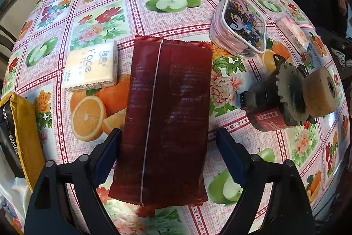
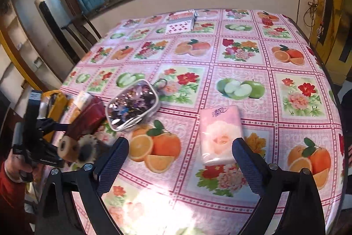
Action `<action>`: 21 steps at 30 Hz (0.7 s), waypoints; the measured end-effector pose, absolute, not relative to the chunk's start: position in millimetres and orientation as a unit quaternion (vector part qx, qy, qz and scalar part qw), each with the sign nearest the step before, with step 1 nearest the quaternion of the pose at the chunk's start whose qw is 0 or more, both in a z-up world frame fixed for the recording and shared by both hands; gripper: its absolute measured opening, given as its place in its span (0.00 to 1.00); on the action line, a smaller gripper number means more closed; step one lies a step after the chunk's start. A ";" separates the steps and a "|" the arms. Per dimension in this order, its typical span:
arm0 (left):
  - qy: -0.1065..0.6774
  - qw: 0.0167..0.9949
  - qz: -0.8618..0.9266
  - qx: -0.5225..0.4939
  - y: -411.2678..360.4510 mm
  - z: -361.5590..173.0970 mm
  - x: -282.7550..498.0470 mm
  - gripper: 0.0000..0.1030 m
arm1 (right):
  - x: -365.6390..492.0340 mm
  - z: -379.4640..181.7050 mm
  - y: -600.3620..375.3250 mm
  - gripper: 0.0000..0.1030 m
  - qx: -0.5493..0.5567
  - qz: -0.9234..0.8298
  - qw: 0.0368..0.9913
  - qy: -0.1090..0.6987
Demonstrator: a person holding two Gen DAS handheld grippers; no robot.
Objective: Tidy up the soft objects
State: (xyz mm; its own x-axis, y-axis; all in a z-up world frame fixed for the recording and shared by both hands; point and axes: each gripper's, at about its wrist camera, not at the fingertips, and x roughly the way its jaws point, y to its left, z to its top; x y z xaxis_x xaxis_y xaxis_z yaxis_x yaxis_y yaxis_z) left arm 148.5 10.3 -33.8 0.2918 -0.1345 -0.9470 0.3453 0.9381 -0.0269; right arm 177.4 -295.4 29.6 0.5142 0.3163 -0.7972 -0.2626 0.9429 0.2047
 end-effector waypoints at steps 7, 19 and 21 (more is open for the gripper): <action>0.582 0.799 -0.138 0.070 10.7 -32.3 152.7 0.84 | 215.1 -8.1 -297.8 0.94 -0.009 0.126 0.849 0.514; 0.558 0.820 -0.106 0.066 11.5 -31.2 148.2 0.61 | 201.1 -22.3 -282.9 0.56 -0.069 0.119 0.848 0.512; 0.557 0.822 -0.102 0.064 12.2 -30.7 145.8 0.59 | 196.0 -19.4 -283.7 0.53 -0.067 0.117 0.851 0.508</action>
